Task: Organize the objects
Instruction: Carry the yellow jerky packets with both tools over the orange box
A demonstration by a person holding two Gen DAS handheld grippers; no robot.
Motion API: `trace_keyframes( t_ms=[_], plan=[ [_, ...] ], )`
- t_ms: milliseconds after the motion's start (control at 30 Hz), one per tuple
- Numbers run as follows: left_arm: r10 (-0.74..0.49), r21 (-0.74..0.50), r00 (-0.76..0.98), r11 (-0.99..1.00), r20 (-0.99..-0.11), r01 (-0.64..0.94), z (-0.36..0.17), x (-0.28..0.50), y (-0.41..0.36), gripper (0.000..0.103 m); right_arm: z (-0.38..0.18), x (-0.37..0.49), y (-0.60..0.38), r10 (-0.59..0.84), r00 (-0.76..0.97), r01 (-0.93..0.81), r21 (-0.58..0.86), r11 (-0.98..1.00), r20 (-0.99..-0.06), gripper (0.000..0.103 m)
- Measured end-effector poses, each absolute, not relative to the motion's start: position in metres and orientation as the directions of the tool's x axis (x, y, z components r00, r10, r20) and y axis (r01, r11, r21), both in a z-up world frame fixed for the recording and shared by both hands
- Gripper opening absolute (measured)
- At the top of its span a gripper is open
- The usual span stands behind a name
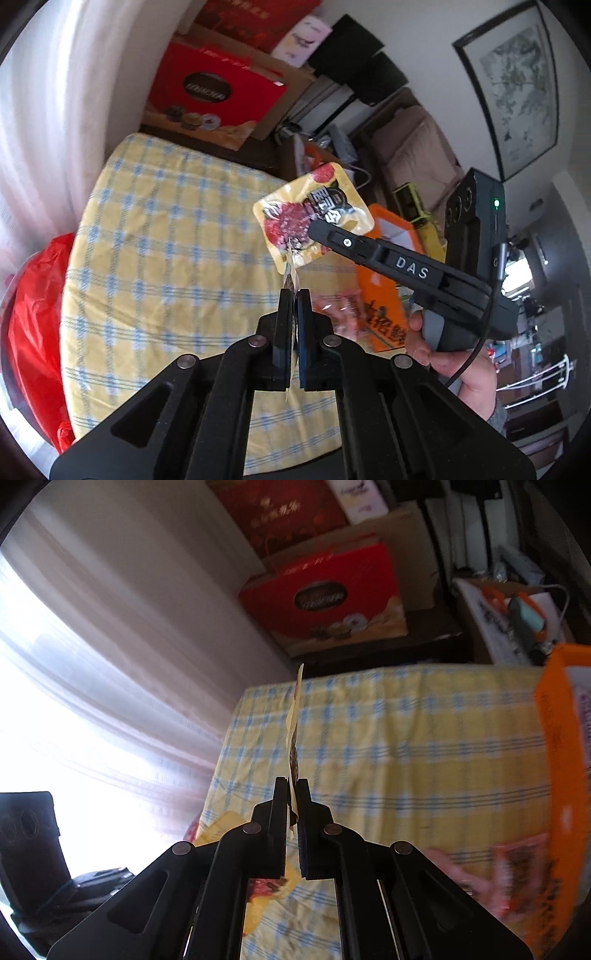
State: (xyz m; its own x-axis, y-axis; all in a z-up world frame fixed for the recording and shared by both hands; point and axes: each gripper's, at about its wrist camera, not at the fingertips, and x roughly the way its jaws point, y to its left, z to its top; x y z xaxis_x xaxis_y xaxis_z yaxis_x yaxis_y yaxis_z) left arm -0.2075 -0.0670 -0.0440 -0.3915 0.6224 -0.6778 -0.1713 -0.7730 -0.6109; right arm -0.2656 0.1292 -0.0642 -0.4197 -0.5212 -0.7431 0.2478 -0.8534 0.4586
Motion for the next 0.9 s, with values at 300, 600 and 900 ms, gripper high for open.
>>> trace_keyframes(
  t_ms=[300, 600, 900],
  plan=[
    [0.663, -0.617, -0.367, -0.746, -0.652, -0.251, -0.020, -0.209, -0.004, 0.002, -0.023, -0.244, 0.220, -0.453, -0.501, 0.180, 0.423, -0.888, -0.737, 0.003],
    [0.721, -0.658, -0.322, -0.692, -0.613, -0.297, -0.008, -0.207, 0.058, 0.002, 0.000, -0.219, 0.300, -0.378, -0.558, 0.097, 0.394, -0.914, -0.739, 0.003],
    [0.764, -0.686, -0.293, -0.646, -0.575, -0.336, -0.013, -0.203, 0.134, 0.002, -0.005, -0.200, 0.367, -0.328, -0.583, 0.007, 0.399, -0.917, -0.743, 0.003]
  ],
)
